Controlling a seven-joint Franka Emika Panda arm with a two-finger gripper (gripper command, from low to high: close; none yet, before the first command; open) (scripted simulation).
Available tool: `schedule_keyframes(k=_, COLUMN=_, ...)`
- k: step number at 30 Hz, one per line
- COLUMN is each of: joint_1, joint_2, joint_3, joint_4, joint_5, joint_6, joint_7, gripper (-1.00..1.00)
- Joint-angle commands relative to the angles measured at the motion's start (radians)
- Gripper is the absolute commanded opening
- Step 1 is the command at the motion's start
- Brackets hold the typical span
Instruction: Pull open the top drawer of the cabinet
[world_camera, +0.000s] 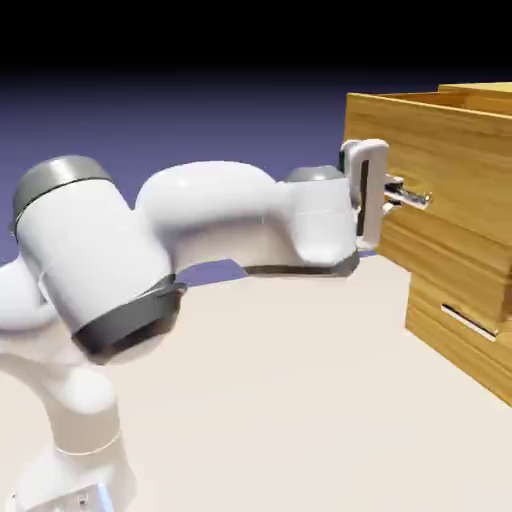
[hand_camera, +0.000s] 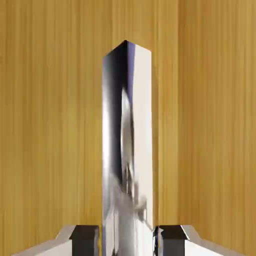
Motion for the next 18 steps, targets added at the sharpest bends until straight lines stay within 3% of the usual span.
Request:
schedule_keyframes(k=1, joint_1=-0.016, joint_2=-0.036, joint_3=0.007, joint_4=0.01, joint_5=-0.017, joint_6=0.013, joint_7=0.042, gripper=-1.0)
schedule_keyframes(k=8, joint_1=-0.144, joint_2=-0.268, joint_3=0.089, joint_4=0.061, joint_5=-0.091, joint_6=0.105, joint_7=0.336, gripper=-1.0)
schedule_keyframes(k=14, joint_1=-0.34, joint_2=-0.131, joint_3=0.263, joint_4=-0.111, joint_5=-0.035, joint_6=0.091, joint_7=0.246, gripper=-1.0)
schedule_keyframes(k=15, joint_1=-0.34, joint_2=-0.131, joint_3=0.263, joint_4=-0.111, joint_5=-0.035, joint_6=0.091, joint_7=0.246, gripper=1.0)
schedule_keyframes(k=18, joint_1=-0.412, joint_2=-0.068, joint_3=0.322, joint_4=-0.18, joint_5=-0.007, joint_6=0.096, joint_7=0.21, gripper=1.0)
